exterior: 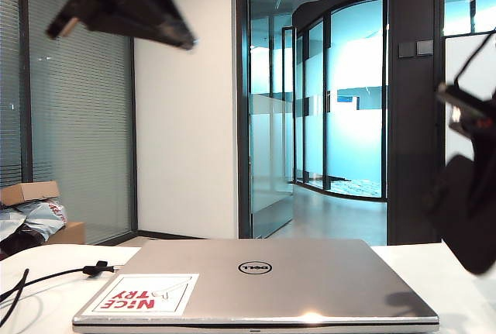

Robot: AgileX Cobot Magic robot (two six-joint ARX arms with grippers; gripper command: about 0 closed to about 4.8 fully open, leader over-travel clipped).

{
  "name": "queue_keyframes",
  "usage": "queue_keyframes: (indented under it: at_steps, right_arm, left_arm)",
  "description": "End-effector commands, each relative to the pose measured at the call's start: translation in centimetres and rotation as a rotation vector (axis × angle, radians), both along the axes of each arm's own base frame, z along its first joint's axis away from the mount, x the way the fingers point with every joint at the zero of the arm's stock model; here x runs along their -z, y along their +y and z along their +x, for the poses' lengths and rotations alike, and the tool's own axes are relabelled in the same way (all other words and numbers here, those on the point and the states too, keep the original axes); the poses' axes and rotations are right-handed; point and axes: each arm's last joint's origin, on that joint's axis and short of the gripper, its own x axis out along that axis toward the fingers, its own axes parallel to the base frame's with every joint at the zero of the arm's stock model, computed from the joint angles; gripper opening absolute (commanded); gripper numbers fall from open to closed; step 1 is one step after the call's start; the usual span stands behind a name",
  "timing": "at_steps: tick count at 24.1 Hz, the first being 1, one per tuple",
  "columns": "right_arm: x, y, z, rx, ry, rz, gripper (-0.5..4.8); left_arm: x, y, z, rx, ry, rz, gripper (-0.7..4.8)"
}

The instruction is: Pick up the charging cable and the phone, plug the charging cable into the charging port on the phone, and finally place them back on the table.

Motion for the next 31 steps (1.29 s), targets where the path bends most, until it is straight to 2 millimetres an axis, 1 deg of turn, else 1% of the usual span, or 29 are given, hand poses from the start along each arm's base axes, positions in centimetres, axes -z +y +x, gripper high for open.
queue_keyframes:
  at_steps: [1,4,6,12,17,18,19,21,22,23,25,26,29,30,31]
  right_arm:
    - [0.9,-0.1,0.5,-0.024,0.01,-0.058,-0.06]
    - [2.3,-0.1,1.1,-0.027,0.055,-0.057,-0.06]
    - [3.5,0.0,2.1,-0.031,0.101,-0.045,-0.06]
    - [4.9,0.0,3.5,-0.035,0.164,-0.033,-0.06]
    - [6.7,0.0,4.4,-0.036,0.227,-0.034,-0.04]
    - [7.0,0.0,4.4,-0.037,0.235,-0.037,0.19]
    - [7.1,0.0,4.5,-0.039,0.228,-0.037,0.81]
    - [7.0,-0.1,4.5,-0.037,0.227,-0.037,2.12]
    - [6.9,-0.1,4.5,-0.037,0.233,-0.038,2.47]
    - [6.8,-0.1,4.5,-0.037,0.242,-0.038,2.61]
    - [6.4,0.0,4.6,-0.038,0.259,-0.038,2.62]
    - [5.8,-0.1,4.8,-0.038,0.271,-0.046,2.62]
    - [3.3,-0.2,5.2,-0.049,0.266,-0.111,2.62]
    - [2.1,-0.2,5.2,-0.047,0.242,-0.12,2.62]
    - [1.3,-0.3,5.1,-0.046,0.221,-0.126,2.62]
  left_arm:
    - [-0.5,1.3,0.8,-0.054,0.013,0.026,-0.06]
    - [-0.6,1.7,1.0,-0.075,0.013,0.026,-0.06]
    - [-0.6,1.7,1.0,-0.074,0.013,0.025,-0.06]
    - [-0.6,1.4,0.8,-0.062,0.014,0.026,-0.06]
    - [-0.6,1.4,0.8,-0.062,0.017,0.027,-0.06]
    - [-0.6,1.4,0.8,-0.061,0.018,0.028,-0.06]
    - [-0.6,1.4,0.8,-0.061,0.02,0.029,-0.06]
    - [-0.6,1.4,0.8,-0.061,0.021,0.03,-0.06]
    - [-0.6,1.4,0.8,-0.061,0.021,0.03,-0.06]
    - [-0.6,1.4,0.8,-0.061,0.021,0.03,-0.06]
    - [-0.6,1.4,0.8,-0.061,0.02,0.03,-0.06]
    - [-0.6,1.4,0.8,-0.061,0.02,0.03,-0.06]
    - [-0.5,1.5,0.8,-0.062,0.027,0.035,-0.06]
    - [-0.4,1.5,0.8,-0.062,0.034,0.04,-0.06]
    - [-0.4,1.5,0.7,-0.062,0.041,0.044,-0.06]
